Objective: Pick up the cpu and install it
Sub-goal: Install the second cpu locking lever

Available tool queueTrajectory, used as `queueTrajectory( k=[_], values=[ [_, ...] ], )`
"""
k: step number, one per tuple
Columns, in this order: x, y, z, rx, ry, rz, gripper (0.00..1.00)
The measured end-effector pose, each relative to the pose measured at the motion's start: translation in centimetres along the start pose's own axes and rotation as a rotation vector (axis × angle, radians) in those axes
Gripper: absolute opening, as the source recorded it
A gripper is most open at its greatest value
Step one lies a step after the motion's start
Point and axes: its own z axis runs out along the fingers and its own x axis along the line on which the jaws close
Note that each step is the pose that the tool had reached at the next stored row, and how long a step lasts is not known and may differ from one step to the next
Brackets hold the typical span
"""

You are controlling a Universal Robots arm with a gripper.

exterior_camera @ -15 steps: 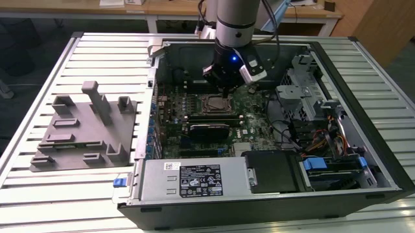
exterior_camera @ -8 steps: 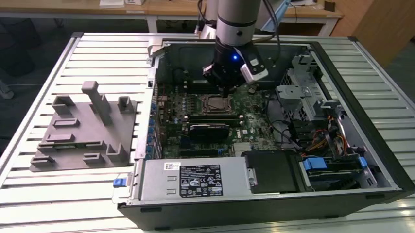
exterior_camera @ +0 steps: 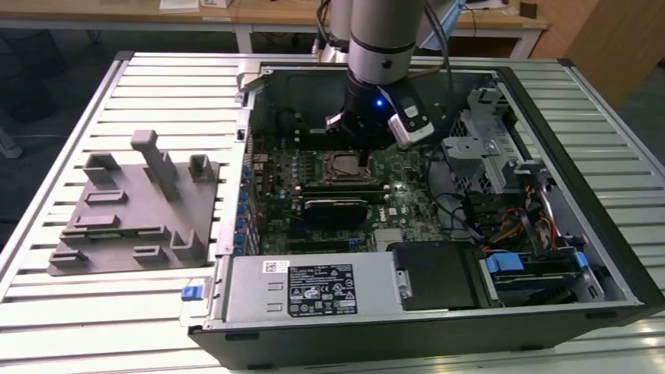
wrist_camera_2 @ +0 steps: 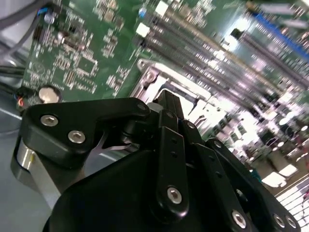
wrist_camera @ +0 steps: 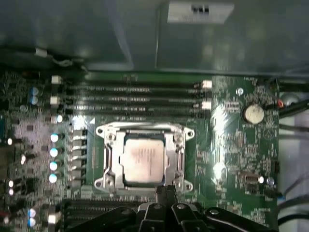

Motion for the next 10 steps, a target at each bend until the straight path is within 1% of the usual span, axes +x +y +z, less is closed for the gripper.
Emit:
queueTrajectory(
  k=[2, 6, 7, 10],
  values=[
    [0.0, -0.26, 0.02, 0.0001, 0.0009, -0.004, 0.11],
    [0.01, -0.28, 0.17, 0.0, 0.0095, -0.057, 0.11],
    [0.02, -0.39, 0.2, 0.0001, 0.0111, -0.06, 0.11],
    [0.15, -1.01, 0.28, 0.0, 0.0114, -0.062, 0.11]
  ],
)
